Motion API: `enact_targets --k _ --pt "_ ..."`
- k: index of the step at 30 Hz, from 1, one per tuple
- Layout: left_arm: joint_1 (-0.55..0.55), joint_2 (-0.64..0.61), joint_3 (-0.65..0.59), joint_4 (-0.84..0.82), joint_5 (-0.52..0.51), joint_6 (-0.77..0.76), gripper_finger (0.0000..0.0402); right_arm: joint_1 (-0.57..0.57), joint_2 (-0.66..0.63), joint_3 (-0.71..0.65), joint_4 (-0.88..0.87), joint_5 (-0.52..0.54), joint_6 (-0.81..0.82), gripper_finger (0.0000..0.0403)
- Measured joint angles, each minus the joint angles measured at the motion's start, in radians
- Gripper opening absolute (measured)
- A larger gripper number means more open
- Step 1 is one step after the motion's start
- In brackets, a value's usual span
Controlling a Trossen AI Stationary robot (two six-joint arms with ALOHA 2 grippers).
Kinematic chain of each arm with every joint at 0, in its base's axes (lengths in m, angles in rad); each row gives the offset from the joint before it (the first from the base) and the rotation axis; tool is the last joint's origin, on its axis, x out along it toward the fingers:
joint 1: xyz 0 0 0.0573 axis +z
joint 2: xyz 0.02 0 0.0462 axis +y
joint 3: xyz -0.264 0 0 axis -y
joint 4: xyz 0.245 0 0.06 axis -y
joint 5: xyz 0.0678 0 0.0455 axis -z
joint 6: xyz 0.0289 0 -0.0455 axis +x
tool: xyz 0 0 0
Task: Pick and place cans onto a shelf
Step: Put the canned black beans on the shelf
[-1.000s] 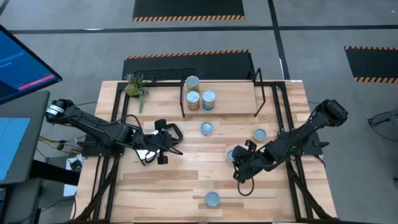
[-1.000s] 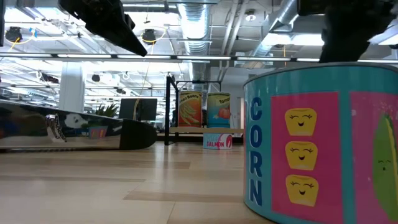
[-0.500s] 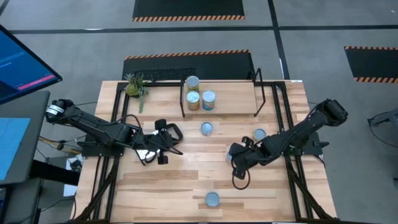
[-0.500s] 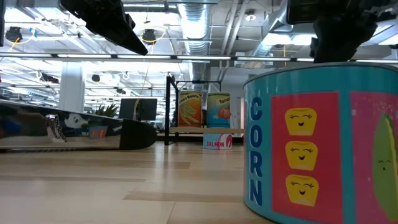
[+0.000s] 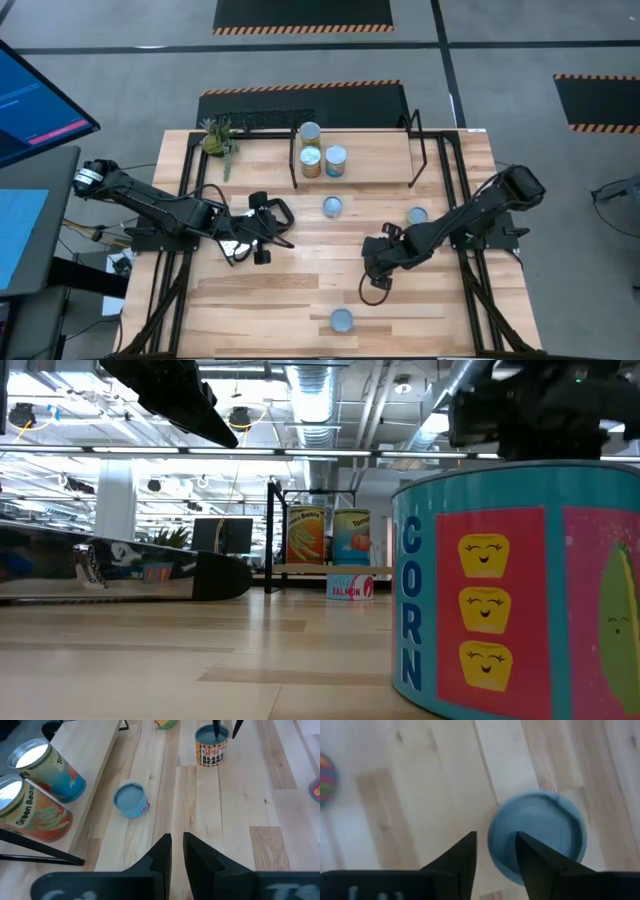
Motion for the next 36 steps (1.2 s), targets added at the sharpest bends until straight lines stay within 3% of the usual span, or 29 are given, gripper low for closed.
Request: enact_targets --k 5,8,11,13,16,24,29,31,36 --pt "0.0 0.0 0.0 -0.001 0.0 0.0 0.0038 -0.006 0.064 0.007 0.018 -0.001 0.01 0.0189" --pt "0.0 0.0 0.0 -0.001 0.0 0.0 0.0038 -0.005 0.095 0.008 0.022 0.052 0.11 0.0182" --pt "0.0 0.0 0.0 -0.001 0.0 0.007 0.0038 -0.005 0.109 0.01 0.025 0.098 0.2 0.0138" --pt "0.0 0.0 0.0 -0.001 0.0 0.008 0.0038 -0.005 0.113 0.013 0.023 0.141 0.241 0.0085" --pt "0.0 0.0 0.0 -0.001 0.0 0.011 0.0038 -0.005 0.1 0.042 -0.018 0.231 0.206 0.0018" --pt "0.0 0.0 0.0 -0.001 -0.001 0.012 0.0038 -0.056 0.002 0.32 -0.439 0.49 0.043 0.0007" --pt "0.0 0.0 0.0 0.0 -0.044 0.026 0.0038 -0.205 -0.073 0.45 -0.572 0.69 -0.065 0.0005" --pt "0.0 0.0 0.0 0.004 -0.051 0.032 0.0038 -0.306 -0.094 0.47 -0.546 0.674 -0.116 0.0005" --pt "0.0 0.0 0.0 0.004 -0.053 0.041 0.0038 -0.579 -0.096 0.467 -0.443 0.451 -0.284 0.0005"
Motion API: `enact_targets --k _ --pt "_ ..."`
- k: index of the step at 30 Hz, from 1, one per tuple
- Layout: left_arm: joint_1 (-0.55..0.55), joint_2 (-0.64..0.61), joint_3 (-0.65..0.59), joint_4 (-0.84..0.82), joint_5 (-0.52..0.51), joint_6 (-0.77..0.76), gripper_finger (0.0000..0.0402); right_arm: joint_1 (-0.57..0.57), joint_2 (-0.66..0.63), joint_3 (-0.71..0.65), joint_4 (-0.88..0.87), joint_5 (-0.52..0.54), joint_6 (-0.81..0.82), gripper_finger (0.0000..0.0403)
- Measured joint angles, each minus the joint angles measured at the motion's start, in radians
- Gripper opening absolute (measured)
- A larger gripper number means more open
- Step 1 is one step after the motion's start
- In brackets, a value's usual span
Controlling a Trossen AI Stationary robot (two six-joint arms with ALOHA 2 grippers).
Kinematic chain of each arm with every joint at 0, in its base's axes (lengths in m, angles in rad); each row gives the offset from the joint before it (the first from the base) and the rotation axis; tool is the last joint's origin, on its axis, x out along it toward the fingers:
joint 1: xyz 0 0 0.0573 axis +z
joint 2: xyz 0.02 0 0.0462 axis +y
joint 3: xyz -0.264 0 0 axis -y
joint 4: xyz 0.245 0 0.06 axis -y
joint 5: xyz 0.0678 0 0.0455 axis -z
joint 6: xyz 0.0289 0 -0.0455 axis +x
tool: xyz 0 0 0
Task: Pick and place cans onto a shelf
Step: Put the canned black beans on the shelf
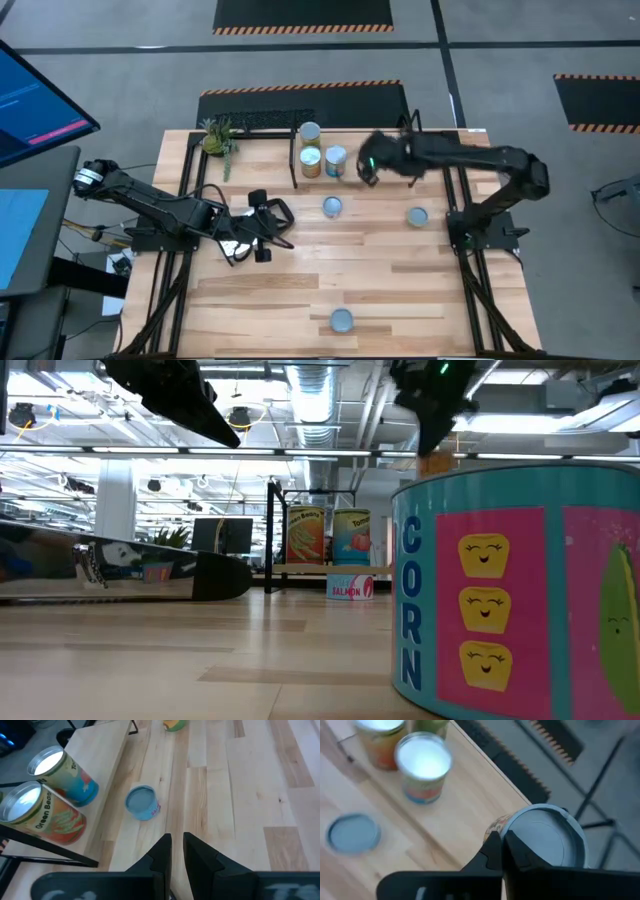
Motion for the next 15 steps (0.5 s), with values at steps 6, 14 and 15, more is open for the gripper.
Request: enact_targets --k 6,14,15 --pt "0.0 0.0 0.0 0.001 -0.001 -0.008 0.0038 -0.196 0.114 -0.012 0.213 -0.227 -0.301 0.0004" --pt "0.0 0.0 0.0 -0.001 -0.004 -0.005 0.0038 -0.37 0.259 -0.011 0.296 -0.345 -0.397 0.0004" --pt "0.0 0.0 0.0 -0.001 -0.004 -0.002 0.0038 -0.388 0.269 -0.011 0.307 -0.35 -0.389 0.0004"
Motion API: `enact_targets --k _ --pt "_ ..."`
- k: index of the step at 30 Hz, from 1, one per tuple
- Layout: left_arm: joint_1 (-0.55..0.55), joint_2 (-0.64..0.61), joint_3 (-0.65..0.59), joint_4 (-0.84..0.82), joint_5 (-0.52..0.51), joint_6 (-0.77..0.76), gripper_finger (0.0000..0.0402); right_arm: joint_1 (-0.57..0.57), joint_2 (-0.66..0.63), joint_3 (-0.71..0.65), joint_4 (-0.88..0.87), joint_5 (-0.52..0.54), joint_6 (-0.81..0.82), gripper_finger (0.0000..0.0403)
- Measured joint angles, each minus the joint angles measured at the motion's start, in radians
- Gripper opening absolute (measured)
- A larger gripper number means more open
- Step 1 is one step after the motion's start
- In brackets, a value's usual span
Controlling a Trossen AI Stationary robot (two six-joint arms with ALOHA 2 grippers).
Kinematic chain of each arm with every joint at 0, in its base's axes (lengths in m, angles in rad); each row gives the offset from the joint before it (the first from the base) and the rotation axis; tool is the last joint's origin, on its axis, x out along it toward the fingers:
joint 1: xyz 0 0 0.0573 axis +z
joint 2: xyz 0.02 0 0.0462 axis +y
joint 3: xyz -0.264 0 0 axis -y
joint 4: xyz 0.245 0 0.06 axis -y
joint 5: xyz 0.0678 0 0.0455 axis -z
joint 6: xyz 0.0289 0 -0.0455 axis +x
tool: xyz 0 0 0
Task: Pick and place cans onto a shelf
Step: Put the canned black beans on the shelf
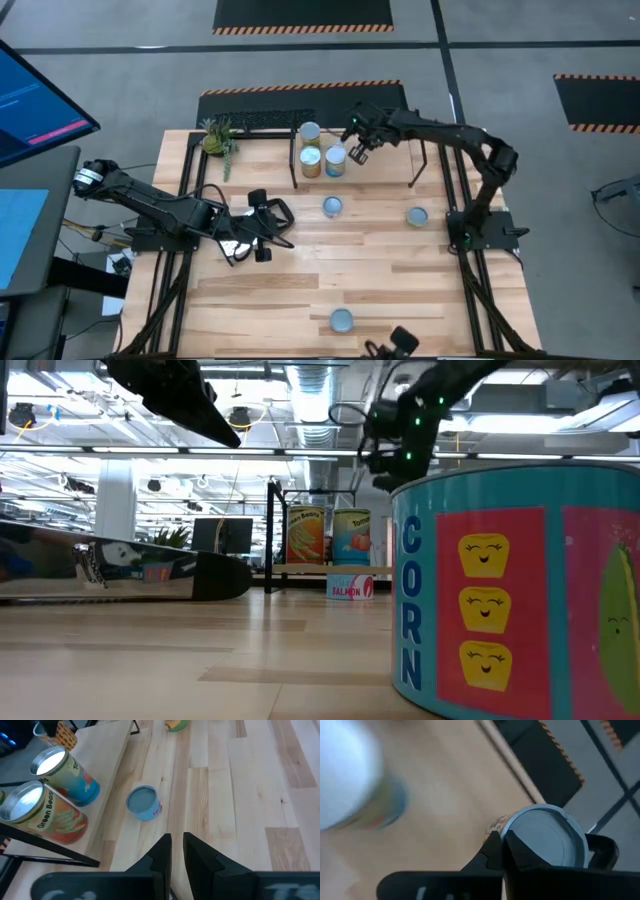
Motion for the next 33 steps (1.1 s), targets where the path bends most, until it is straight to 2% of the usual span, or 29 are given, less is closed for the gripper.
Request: enact_targets --k 8,12,20,30,33 --pt "0.0 0.0 0.0 0.001 -0.017 0.003 0.0038 -0.083 0.086 0.002 0.098 -0.185 0.066 0.0004" --pt "0.0 0.0 0.0 0.001 -0.021 0.003 0.0038 -0.078 0.104 0.004 0.136 -0.194 0.067 0.001" --pt "0.0 0.0 0.0 0.0 -0.021 0.003 0.0038 -0.065 0.098 0.002 0.146 -0.201 0.079 0.0056" --pt "0.0 0.0 0.0 0.0 -0.021 0.003 0.0038 -0.063 0.096 0.002 0.149 -0.198 0.078 0.006" --pt "0.0 0.0 0.0 0.0 -0.021 0.003 0.0038 -0.063 0.096 0.026 0.103 -0.198 0.071 0.0061"
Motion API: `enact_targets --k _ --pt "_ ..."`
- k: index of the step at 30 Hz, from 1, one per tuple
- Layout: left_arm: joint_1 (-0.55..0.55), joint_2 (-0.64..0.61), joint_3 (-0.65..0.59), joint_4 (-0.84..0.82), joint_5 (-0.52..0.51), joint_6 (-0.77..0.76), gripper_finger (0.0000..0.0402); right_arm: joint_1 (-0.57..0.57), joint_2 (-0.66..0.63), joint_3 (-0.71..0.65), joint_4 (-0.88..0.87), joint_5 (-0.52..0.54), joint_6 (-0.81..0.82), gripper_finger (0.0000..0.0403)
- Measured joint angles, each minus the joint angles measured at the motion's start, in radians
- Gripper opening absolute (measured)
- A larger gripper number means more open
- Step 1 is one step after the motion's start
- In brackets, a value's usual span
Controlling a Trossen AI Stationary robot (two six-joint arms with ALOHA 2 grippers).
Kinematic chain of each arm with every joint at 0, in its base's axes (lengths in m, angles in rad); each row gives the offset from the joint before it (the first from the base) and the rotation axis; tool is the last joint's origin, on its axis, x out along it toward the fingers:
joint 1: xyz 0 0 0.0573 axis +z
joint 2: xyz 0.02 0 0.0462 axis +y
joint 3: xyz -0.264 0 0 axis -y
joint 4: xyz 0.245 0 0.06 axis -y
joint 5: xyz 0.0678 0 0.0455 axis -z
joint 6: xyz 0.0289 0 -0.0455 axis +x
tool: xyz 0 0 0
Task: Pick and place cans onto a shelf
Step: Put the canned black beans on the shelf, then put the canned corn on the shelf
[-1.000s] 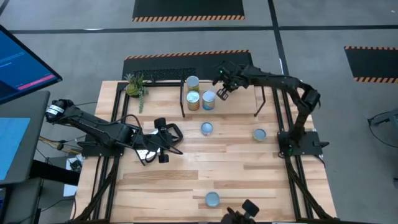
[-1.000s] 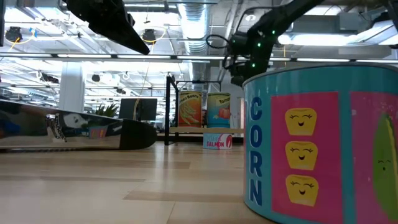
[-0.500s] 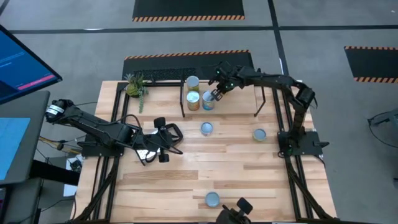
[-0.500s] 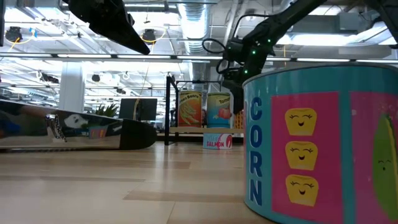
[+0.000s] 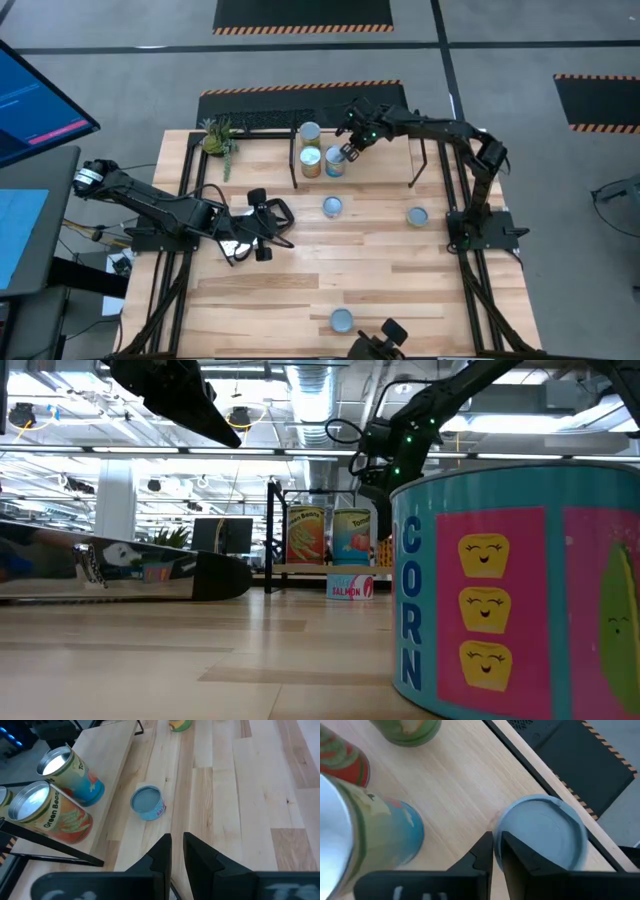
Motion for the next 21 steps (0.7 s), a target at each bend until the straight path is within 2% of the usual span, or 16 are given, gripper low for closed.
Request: enact_targets --k 7,12,15,17,19,21 --pt "0.0 0.0 0.0 0.0 0.0 0.0 0.0038 0.007 -0.005 0.146 -0.169 0.001 -0.002 0.0061" --pt "0.0 0.0 0.0 0.0 0.0 0.0 0.0038 0.067 -0.046 0.246 -0.395 -0.026 0.075 0.0061" --pt "0.0 0.0 0.0 -0.009 0.0 0.0 0.0038 0.169 -0.102 0.247 -0.558 -0.125 0.186 0.0062" --pt "0.0 0.0 0.0 -0.009 0.0 0.0 0.0038 0.281 -0.144 0.22 -0.646 -0.173 0.242 0.0062" --pt "0.0 0.0 0.0 -0.008 0.0 0.0 0.0038 0.421 -0.175 0.183 -0.669 -0.167 0.278 0.0062" --pt "0.0 0.0 0.0 0.001 0.0 0.0 0.0038 0.569 -0.2 0.138 -0.632 -0.092 0.327 0.0062"
